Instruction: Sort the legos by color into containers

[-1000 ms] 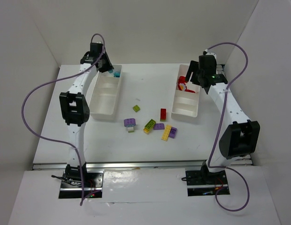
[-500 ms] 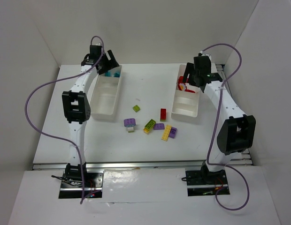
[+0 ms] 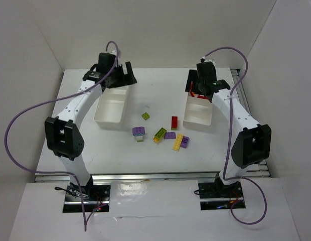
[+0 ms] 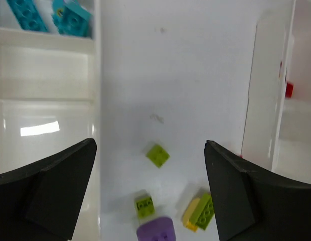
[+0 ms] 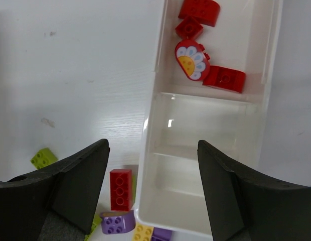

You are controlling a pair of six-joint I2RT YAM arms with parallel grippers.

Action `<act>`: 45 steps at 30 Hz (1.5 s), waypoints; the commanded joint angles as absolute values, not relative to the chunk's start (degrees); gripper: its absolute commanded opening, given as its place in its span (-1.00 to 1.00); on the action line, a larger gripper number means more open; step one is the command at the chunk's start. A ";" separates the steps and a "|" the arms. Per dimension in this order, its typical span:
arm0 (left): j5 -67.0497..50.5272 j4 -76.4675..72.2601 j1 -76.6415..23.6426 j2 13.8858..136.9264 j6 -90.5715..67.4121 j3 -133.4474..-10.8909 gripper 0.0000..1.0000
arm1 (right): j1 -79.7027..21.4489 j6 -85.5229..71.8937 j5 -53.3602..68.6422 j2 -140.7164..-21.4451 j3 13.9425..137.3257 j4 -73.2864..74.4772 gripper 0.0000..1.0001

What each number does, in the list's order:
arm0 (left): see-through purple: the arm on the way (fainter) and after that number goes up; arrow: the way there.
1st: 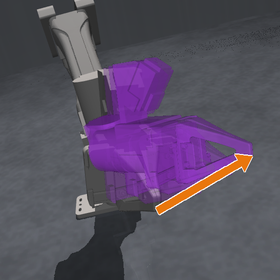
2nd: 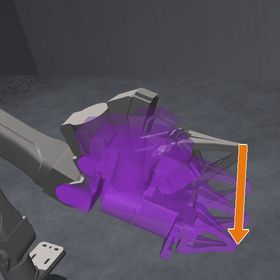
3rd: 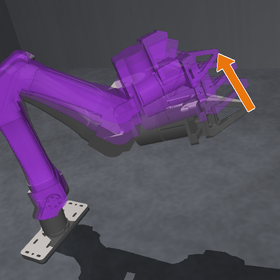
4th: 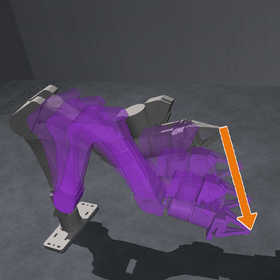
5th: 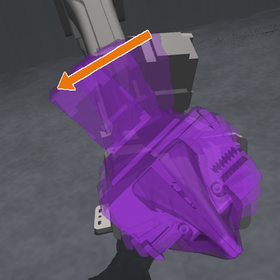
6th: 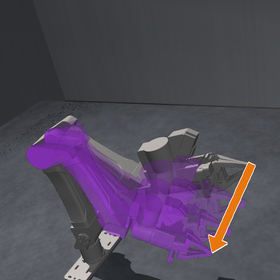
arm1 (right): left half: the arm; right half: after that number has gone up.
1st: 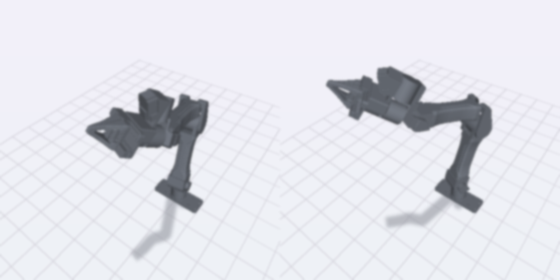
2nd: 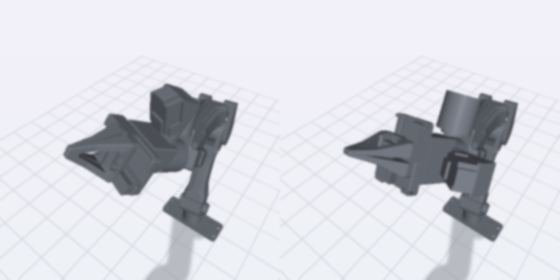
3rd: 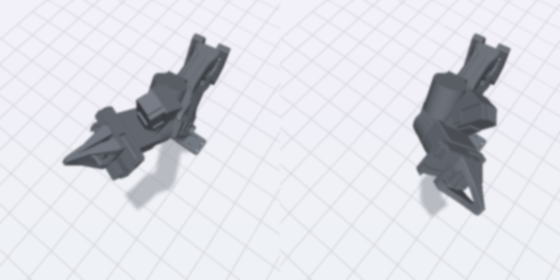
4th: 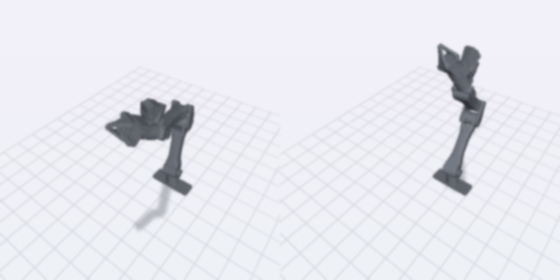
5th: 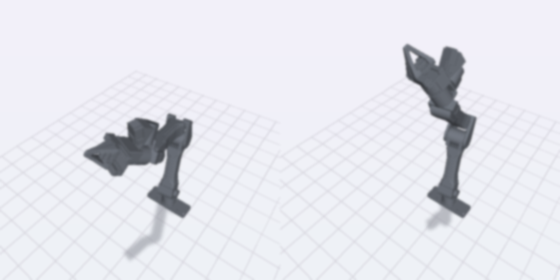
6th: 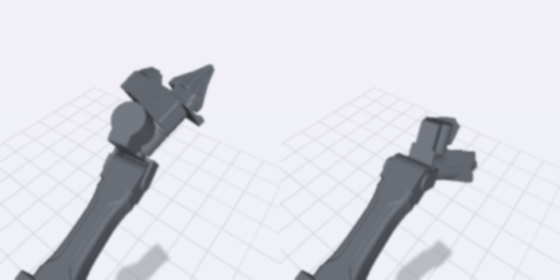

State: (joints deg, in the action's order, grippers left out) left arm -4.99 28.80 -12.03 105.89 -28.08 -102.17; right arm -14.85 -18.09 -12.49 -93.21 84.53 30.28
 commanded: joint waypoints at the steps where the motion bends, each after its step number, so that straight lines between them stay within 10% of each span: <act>1: -1.24 34.79 -17.04 100.92 -25.40 -94.85 0.99 | -16.69 -18.37 -12.48 -88.60 83.76 29.27 0.57; 20: -0.18 36.40 -34.54 90.44 -14.33 -71.46 0.99 | -20.65 -20.04 -11.33 -85.08 79.10 28.74 0.57; 45: -2.88 35.24 -36.39 103.96 -22.84 -83.46 0.85 | -20.65 -18.98 -12.39 -84.73 79.19 29.18 0.59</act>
